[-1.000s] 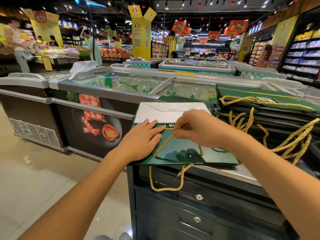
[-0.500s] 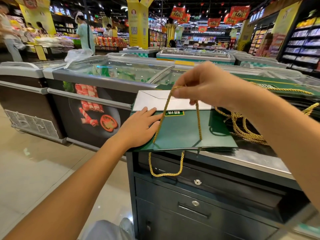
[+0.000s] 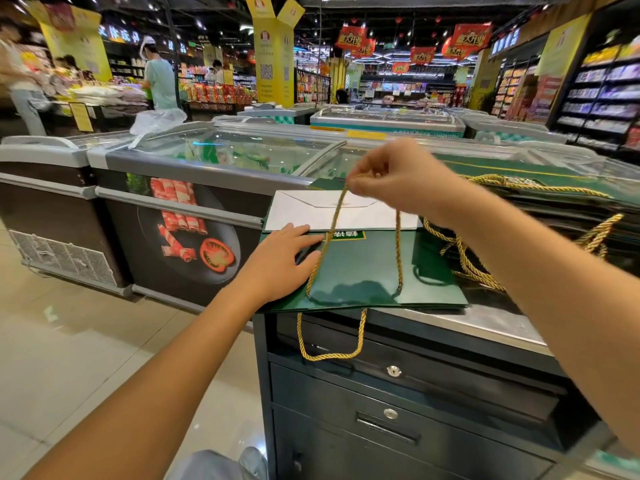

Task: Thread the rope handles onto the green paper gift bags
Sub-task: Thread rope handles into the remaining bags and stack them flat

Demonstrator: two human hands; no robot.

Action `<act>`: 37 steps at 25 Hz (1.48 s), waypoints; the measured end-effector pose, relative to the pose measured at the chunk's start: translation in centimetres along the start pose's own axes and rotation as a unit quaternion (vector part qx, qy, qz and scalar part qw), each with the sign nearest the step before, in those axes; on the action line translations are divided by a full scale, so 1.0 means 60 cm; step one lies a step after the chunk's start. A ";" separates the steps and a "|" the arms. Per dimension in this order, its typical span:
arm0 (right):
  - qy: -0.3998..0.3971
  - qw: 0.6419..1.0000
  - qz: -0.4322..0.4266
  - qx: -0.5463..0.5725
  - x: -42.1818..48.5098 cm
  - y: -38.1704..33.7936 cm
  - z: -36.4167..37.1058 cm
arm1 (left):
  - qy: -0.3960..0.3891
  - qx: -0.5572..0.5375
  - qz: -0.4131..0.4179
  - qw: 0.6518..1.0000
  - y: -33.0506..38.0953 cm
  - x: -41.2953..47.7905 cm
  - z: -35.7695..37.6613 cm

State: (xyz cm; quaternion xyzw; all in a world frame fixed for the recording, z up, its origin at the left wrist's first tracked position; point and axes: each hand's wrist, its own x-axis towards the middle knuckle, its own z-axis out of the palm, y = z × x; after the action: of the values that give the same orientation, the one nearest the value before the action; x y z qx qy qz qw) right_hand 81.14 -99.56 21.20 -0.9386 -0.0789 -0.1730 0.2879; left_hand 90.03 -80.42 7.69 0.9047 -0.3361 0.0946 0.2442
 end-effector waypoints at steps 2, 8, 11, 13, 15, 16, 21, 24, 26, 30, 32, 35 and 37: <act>0.005 0.998 0.054 -0.014 0.002 0.027 0.019 | 0.082 -0.061 -0.028 0.994 0.004 -0.007 -0.005; 0.018 0.997 0.023 -0.068 -0.044 0.041 0.044 | 0.168 -0.222 -0.235 0.931 -0.021 -0.052 -0.032; -0.049 0.997 -0.032 -0.057 -0.093 0.032 0.080 | 0.182 -0.329 -0.271 0.886 -0.022 -0.087 -0.033; -0.118 0.989 -0.064 -0.061 -0.118 0.028 0.115 | 0.181 -0.377 -0.265 0.869 -0.015 -0.101 -0.035; -0.130 0.984 -0.080 -0.096 -0.131 0.029 0.146 | 0.180 -0.405 -0.259 0.858 -0.002 -0.110 -0.043; -0.112 0.981 -0.083 -0.133 -0.132 0.029 0.156 | 0.183 -0.412 -0.258 0.855 0.005 -0.111 -0.049; 0.015 0.971 -0.109 -0.212 -0.116 0.023 0.160 | 0.207 -0.483 -0.219 0.822 0.038 -0.105 -0.091; 0.065 0.970 -0.135 -0.194 -0.108 0.022 0.151 | 0.219 -0.562 -0.176 0.778 0.053 -0.103 -0.107; 0.115 0.962 -0.153 -0.193 -0.100 0.022 0.136 | 0.214 -0.572 -0.161 0.775 0.058 -0.101 -0.106; 0.243 0.955 -0.154 -0.071 -0.085 0.005 0.081 | 0.166 -0.596 -0.180 0.765 0.065 -0.099 -0.080; 0.297 0.943 -0.148 -0.011 -0.082 -0.004 0.049 | 0.147 -0.610 -0.191 0.755 0.066 -0.098 -0.062; 0.340 0.924 -0.120 0.126 -0.080 -0.010 0.016 | 0.122 -0.626 -0.207 0.742 0.075 -0.097 -0.040; 0.349 0.888 -0.075 0.289 -0.081 -0.017 0.006 | 0.100 -0.627 -0.221 0.740 0.087 -0.091 -0.025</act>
State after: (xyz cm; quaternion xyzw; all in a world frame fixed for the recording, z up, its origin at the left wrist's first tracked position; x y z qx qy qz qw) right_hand 76.47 -98.76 19.67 -0.6843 -0.0898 -0.4804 0.5412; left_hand 82.46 -80.01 9.14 0.5811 -0.0840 -0.1043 0.8027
